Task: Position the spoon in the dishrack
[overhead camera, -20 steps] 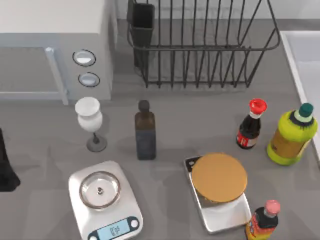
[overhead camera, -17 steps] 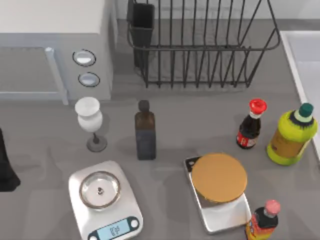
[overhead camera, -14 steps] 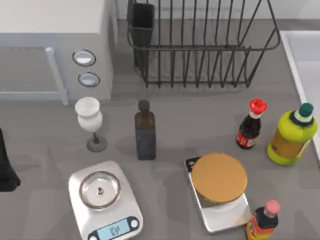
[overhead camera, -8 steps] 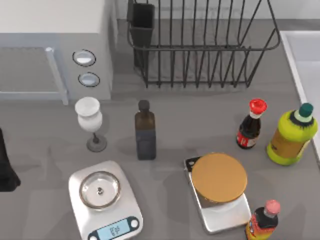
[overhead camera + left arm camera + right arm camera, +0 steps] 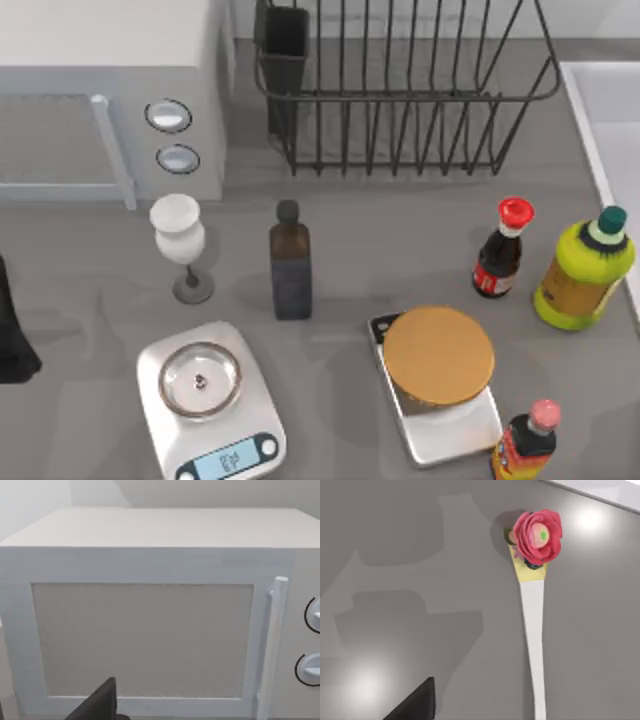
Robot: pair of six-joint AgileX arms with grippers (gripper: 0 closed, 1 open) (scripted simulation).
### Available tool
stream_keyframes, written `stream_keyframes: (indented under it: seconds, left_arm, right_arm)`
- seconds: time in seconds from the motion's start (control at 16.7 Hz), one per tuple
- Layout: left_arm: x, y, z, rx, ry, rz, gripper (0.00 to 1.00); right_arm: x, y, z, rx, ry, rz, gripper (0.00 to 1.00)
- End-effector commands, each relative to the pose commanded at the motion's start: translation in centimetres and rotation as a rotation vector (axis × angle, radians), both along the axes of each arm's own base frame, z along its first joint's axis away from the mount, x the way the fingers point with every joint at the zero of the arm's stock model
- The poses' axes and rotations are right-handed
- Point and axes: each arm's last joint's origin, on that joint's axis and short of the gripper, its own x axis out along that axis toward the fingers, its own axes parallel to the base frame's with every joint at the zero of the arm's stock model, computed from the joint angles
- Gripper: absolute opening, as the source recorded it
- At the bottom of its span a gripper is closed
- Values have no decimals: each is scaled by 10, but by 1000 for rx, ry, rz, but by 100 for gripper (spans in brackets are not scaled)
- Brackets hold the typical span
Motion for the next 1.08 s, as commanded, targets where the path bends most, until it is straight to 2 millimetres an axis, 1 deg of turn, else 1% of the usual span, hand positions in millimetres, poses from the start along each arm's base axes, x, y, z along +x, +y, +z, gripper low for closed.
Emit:
stream_keyframes:
  seconds: [0.18,0.3,0.42,0.72,0.78,0.9,1.08]
  left_arm:
    - [0,0,0,0,0,0,100]
    - [0,0,0,0,0,0,100]
    - [0,0,0,0,0,0,100]
    - [0,0,0,0,0,0,100]
    - [0,0,0,0,0,0,100]
    - [0,0,0,0,0,0,100]
    - [0,0,0,0,0,0,100]
  right_arm:
    - [10,-26,-5,77,143,36,100]
    - [14,-37,-8,117,195,52,100]
    - [15,-42,-9,133,214,59,100]
    - [15,-40,-10,132,214,62,100]
    - [16,-41,-13,134,216,61,100]
    - [17,-42,-28,137,219,59,100]
    - [20,-45,-61,129,210,59,100]
